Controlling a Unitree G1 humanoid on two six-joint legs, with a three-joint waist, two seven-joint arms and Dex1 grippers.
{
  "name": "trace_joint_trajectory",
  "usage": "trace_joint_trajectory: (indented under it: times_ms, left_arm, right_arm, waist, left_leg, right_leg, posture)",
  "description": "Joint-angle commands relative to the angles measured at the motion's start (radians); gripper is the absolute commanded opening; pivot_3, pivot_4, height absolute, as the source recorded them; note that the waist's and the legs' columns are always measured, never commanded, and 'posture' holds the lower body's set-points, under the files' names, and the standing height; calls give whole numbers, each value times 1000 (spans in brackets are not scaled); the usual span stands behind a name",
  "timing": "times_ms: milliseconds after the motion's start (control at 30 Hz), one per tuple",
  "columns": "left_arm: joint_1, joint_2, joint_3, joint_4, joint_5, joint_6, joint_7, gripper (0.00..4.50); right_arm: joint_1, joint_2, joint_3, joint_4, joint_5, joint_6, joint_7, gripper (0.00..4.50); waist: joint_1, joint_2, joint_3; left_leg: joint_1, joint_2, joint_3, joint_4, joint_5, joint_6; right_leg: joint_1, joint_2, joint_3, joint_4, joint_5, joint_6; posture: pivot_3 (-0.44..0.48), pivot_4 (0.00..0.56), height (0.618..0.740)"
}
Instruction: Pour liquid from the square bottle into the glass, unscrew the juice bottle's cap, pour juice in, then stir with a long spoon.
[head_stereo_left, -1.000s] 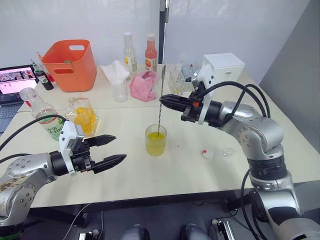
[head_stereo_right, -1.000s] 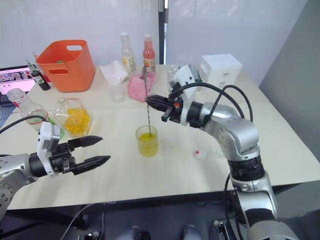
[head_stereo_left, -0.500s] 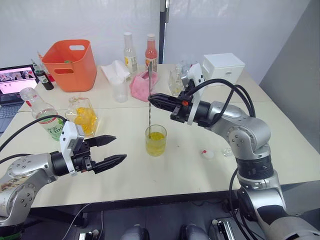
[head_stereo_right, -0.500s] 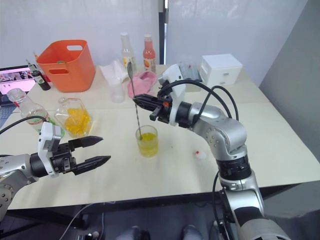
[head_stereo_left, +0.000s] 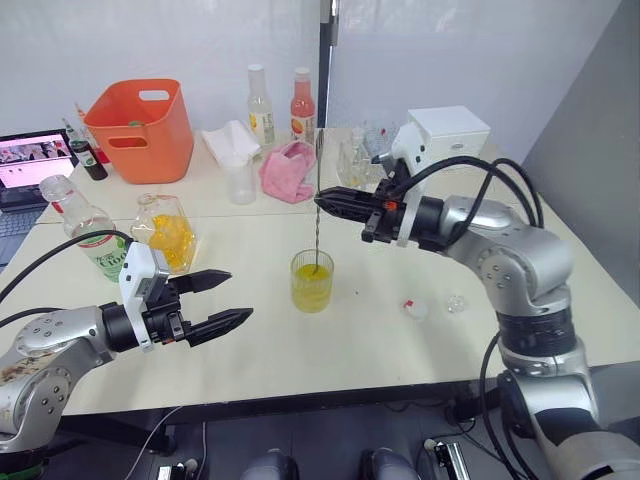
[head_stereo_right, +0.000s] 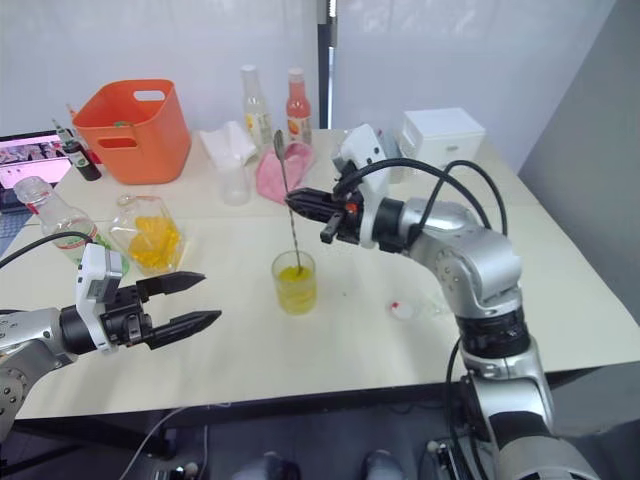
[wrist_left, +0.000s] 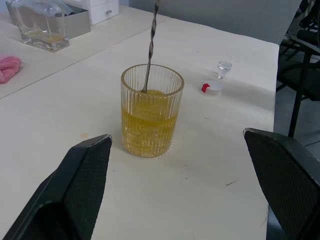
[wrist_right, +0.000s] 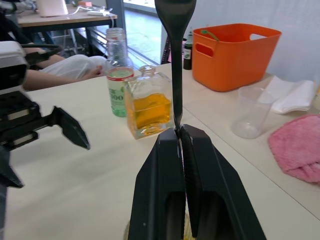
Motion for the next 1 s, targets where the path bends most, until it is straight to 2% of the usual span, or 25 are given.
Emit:
trace_joint_trajectory:
  times_ms: [33,333,567,800,1000]
  left_arm:
    - [-1,-3,10,-29,4,-20,-3,4455]
    - [0,-6,8,-32,8,-21,-2,4455]
    - [2,-7,11,-39,7,-16,1,4455]
    - [3,-7,11,-43,4,-13,3,4455]
    - [3,-7,10,-43,4,-11,3,4455]
  right_arm:
    - [-6,11,-26,-73,60,37,-6,0]
    - [-20,77,-29,-67,77,26,-57,0]
    - [-39,119,-4,63,-32,-97,-67,0]
    - [-64,110,-4,141,-86,-159,-38,0]
    - [-46,43,-19,65,-53,-88,10,0]
  waist:
    - [0,0,0]
    - [1,0,0]
    - [1,0,0]
    - [-1,0,0]
    - [1,0,0]
  left_leg:
    - [0,0,0,0,0,0]
    - [0,0,0,0,0,0]
    - [0,0,0,0,0,0]
    - [0,0,0,0,0,0]
    - [0,0,0,0,0,0]
  right_leg:
    - [0,0,0,0,0,0]
    - [0,0,0,0,0,0]
    - [0,0,0,0,0,0]
    - [0,0,0,0,0,0]
    - [0,0,0,0,0,0]
  posture:
    - [0,150,713]
    - [0,150,713]
    - [0,150,713]
    - [0,150,713]
    - [0,150,713]
